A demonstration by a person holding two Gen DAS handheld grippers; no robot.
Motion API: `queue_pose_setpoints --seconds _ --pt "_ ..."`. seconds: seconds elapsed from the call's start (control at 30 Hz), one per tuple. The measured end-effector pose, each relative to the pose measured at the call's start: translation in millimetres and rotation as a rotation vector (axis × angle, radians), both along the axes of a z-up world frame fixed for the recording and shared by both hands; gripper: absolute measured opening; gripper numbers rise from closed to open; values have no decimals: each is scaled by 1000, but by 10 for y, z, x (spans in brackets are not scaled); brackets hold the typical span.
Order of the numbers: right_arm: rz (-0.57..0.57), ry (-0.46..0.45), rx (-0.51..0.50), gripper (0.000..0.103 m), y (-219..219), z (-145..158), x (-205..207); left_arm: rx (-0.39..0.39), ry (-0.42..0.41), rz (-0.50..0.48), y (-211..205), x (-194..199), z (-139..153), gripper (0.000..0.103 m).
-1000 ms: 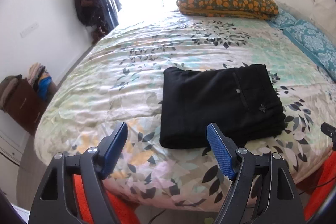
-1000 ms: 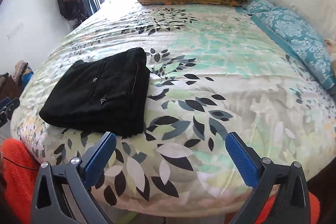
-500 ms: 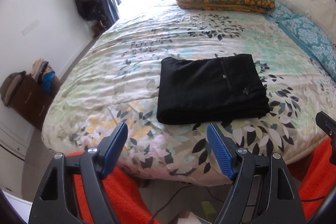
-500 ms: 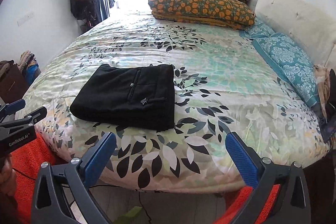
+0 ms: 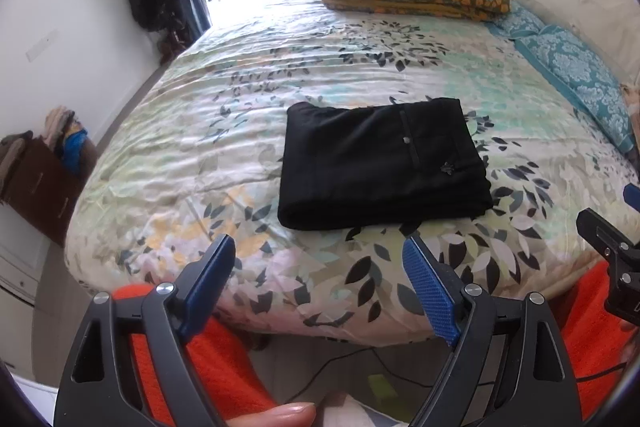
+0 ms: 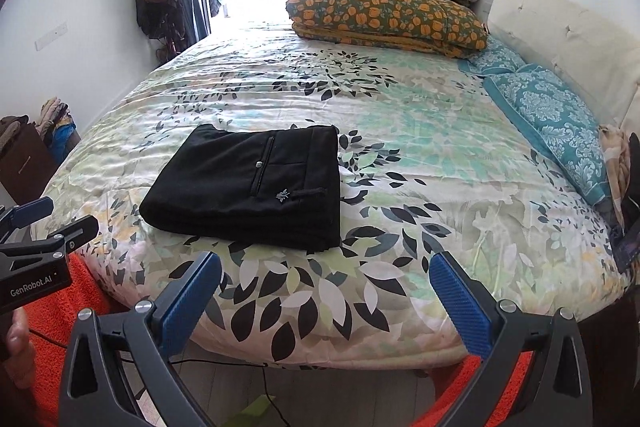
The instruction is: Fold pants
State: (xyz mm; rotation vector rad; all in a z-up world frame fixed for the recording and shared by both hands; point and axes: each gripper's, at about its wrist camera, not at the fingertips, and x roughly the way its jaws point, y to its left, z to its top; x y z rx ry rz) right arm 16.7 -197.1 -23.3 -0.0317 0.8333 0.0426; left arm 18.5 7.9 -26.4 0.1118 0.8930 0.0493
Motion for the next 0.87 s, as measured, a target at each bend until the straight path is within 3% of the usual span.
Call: queue_pose_setpoints --seconds 0.1,0.37,0.87 --pt "11 -6 -3 103 42 25 6 14 -47 19 20 -36 60 87" --pt "33 8 -22 103 143 -18 13 -5 -4 32 67 14 -46 87" --pt "31 16 -25 103 148 -51 27 -7 -18 24 46 -7 -56 87"
